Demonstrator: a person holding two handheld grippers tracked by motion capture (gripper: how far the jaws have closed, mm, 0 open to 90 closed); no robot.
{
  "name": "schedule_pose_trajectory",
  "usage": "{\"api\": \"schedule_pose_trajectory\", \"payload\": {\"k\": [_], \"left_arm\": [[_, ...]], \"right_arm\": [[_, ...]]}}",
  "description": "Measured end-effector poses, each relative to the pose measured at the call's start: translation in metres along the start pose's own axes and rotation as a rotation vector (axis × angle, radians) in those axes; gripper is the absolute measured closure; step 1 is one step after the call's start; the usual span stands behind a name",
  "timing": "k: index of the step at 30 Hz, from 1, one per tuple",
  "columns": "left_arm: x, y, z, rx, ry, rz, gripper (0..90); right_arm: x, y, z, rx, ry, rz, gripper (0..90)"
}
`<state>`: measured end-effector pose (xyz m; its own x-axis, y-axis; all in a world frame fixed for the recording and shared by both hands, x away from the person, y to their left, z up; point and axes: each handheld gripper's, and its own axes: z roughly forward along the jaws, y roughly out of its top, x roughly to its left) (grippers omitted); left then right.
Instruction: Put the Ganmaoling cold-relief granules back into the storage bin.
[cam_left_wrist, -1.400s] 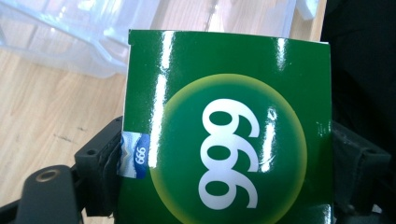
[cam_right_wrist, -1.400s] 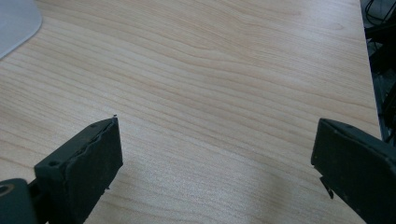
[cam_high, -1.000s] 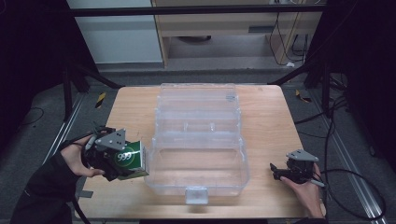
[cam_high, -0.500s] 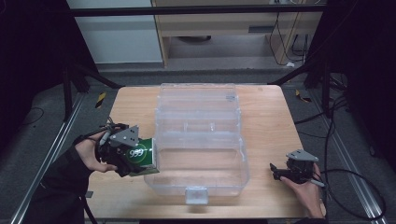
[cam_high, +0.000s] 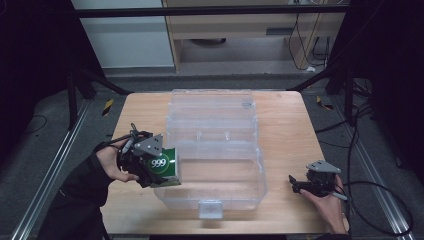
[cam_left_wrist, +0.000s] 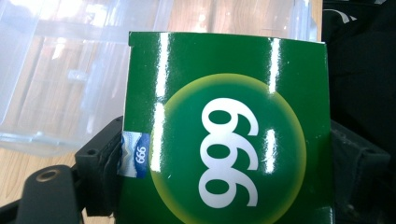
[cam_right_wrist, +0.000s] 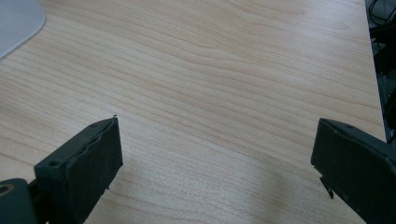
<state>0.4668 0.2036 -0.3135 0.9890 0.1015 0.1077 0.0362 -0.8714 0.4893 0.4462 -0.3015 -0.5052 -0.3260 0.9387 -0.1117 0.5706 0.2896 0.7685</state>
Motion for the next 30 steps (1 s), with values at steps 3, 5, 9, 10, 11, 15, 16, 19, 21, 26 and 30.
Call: {"api": "schedule_pose_trajectory", "payload": {"k": [3,5,9,10,11,15,16,19,21,26,30], "left_arm": [[0.0,0.002,0.004,0.0,-0.003,0.005,14.8],[0.0,0.003,0.006,0.002,-0.004,0.006,14.8],[0.001,0.005,0.011,0.002,-0.01,0.014,14.8],[0.001,0.006,0.014,0.003,-0.012,0.014,14.8],[0.001,0.006,0.015,0.003,-0.013,0.015,14.8],[0.002,0.008,0.021,0.01,-0.023,0.016,14.8],[0.002,0.008,0.022,0.011,-0.024,0.019,14.8],[0.002,0.008,0.026,0.012,-0.03,0.019,14.8],[0.002,0.008,0.029,0.014,-0.033,0.019,14.8],[0.003,0.006,0.035,0.018,-0.038,0.016,14.8],[0.0,0.004,0.04,0.039,-0.045,-0.011,14.8]], "right_arm": [[0.0,0.0,0.0,-0.001,0.002,0.003,2.4],[0.0,0.0,0.0,0.0,0.002,0.0,2.4],[0.0,0.0,0.0,0.001,0.003,-0.001,2.4],[0.0,0.0,0.0,0.001,0.002,-0.003,2.4],[0.0,0.0,0.0,0.001,0.003,-0.001,2.4],[0.0,0.0,0.0,0.002,0.004,-0.001,2.4],[0.0,0.0,0.001,0.001,0.005,-0.001,2.4],[0.0,0.0,0.0,0.001,0.006,-0.002,2.4],[0.0,0.0,0.0,0.003,0.005,-0.003,2.4],[0.0,0.0,0.001,0.002,0.006,-0.004,2.4],[0.001,0.0,0.001,0.006,0.006,-0.005,2.4]]}}
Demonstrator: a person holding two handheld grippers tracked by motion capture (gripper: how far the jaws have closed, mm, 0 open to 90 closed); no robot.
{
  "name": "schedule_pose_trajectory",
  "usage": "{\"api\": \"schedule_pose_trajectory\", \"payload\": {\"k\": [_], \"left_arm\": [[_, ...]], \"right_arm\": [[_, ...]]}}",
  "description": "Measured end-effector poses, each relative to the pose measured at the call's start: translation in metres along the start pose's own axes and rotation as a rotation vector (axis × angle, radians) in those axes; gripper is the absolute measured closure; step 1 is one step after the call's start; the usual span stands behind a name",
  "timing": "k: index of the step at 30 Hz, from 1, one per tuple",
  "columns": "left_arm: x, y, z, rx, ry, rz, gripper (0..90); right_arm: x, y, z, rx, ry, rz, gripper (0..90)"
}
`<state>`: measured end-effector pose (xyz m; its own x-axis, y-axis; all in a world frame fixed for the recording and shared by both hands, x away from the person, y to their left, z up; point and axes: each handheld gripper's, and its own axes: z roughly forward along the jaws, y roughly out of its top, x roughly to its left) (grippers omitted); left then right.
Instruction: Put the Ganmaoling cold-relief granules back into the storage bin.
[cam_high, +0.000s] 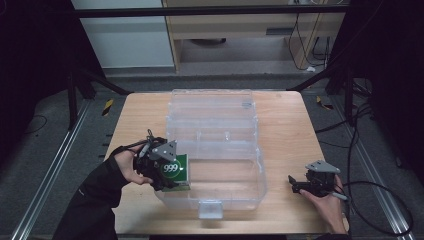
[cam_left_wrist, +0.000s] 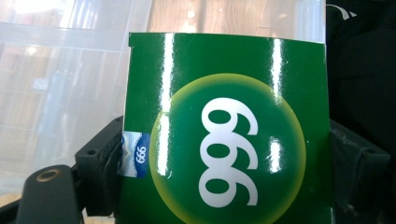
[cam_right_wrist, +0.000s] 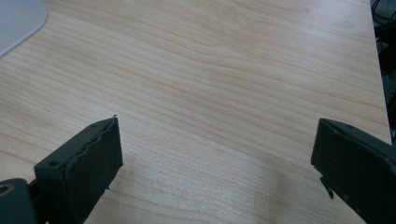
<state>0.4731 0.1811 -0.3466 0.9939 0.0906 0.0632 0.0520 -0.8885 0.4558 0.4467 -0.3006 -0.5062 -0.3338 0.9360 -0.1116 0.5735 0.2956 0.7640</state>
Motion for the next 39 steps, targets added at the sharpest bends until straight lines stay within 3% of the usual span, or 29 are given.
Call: {"api": "schedule_pose_trajectory", "payload": {"k": [4,12,14,39], "left_arm": [[0.002,-0.001,0.007,-0.017,-0.009,0.016,14.8],[0.001,-0.005,0.015,0.007,-0.015,-0.013,14.8],[0.002,-0.006,0.019,-0.006,-0.024,0.0,14.8],[0.004,-0.02,0.051,0.01,-0.047,-0.035,14.4]], "right_arm": [[0.0,0.0,0.0,0.002,0.003,-0.001,2.4],[0.0,0.0,0.001,0.004,0.003,-0.004,2.4],[0.0,0.0,0.001,0.005,0.004,-0.005,2.4],[0.001,-0.001,0.002,0.014,0.008,-0.008,2.2]]}}
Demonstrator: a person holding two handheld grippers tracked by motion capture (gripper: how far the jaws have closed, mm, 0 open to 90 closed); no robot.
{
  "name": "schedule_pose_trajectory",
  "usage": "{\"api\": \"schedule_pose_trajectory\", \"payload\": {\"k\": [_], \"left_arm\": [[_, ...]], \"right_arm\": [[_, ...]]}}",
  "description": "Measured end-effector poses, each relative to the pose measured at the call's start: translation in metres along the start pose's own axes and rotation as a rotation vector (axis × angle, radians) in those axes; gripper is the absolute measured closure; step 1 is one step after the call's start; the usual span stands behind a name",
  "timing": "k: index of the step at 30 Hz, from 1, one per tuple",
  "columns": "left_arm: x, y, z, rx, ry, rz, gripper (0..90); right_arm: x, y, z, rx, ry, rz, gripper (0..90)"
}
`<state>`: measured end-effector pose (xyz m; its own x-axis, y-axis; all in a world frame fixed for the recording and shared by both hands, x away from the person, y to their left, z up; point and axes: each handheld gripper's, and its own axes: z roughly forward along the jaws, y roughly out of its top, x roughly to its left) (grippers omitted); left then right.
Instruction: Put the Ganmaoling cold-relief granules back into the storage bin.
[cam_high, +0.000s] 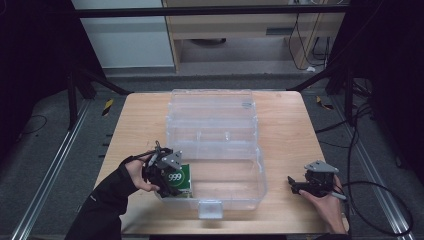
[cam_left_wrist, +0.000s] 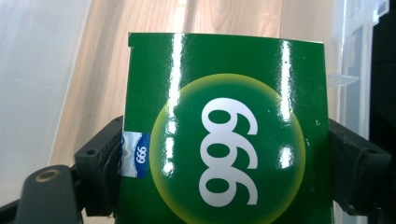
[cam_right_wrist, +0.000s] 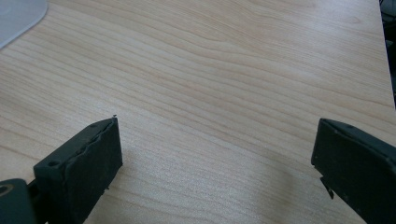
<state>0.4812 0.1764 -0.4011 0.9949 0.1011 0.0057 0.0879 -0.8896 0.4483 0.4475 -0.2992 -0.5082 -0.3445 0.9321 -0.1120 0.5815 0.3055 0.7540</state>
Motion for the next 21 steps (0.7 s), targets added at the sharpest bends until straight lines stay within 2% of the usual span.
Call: {"api": "schedule_pose_trajectory", "payload": {"k": [21], "left_arm": [[-0.0018,-0.0029,0.0031,0.005,0.015,0.003,12.1]], "right_arm": [[0.0001,0.0001,-0.0003,0.002,0.001,0.007,1.5]]}}
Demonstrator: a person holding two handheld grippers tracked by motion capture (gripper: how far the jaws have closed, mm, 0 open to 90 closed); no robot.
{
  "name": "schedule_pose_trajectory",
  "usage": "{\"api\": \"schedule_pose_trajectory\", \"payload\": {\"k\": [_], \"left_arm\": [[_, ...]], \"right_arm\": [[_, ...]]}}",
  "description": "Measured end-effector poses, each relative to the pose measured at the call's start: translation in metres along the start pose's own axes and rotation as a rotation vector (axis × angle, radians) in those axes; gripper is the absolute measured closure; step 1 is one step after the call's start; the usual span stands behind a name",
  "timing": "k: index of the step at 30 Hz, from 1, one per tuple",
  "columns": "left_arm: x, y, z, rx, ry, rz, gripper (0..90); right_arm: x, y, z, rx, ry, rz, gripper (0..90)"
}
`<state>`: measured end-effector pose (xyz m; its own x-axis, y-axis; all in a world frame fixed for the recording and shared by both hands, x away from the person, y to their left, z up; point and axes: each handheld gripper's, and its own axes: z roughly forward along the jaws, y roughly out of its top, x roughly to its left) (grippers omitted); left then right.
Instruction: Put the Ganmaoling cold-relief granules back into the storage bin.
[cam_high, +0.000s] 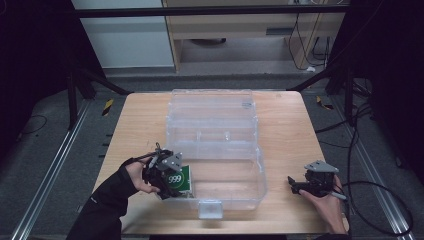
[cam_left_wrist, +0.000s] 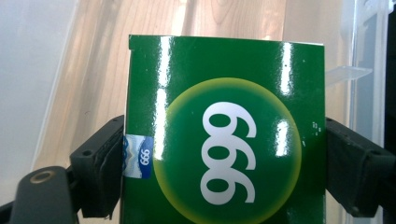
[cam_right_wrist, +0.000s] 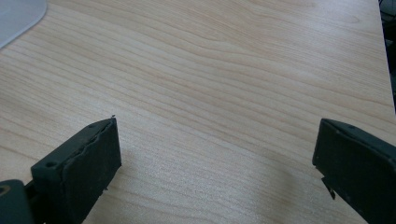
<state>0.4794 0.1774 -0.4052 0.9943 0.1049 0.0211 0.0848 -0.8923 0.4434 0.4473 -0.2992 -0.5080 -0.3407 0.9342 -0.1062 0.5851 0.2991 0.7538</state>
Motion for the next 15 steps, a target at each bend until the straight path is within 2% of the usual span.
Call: {"api": "schedule_pose_trajectory", "payload": {"k": [2,3,10,15], "left_arm": [[0.001,0.0,-0.003,-0.027,0.003,-0.005,11.7],[0.001,0.002,-0.01,-0.047,0.015,-0.003,12.1],[-0.002,0.004,-0.026,-0.059,0.05,0.01,13.6],[-0.005,0.001,-0.037,-0.08,0.074,-0.001,16.4]], "right_arm": [[0.0,0.0,0.0,0.0,-0.003,-0.003,1.5],[0.0,0.0,0.0,0.0,-0.003,-0.003,1.5],[0.0,0.0,0.0,0.0,-0.002,-0.002,1.5],[-0.001,0.0,0.0,-0.002,-0.001,-0.005,1.5]]}}
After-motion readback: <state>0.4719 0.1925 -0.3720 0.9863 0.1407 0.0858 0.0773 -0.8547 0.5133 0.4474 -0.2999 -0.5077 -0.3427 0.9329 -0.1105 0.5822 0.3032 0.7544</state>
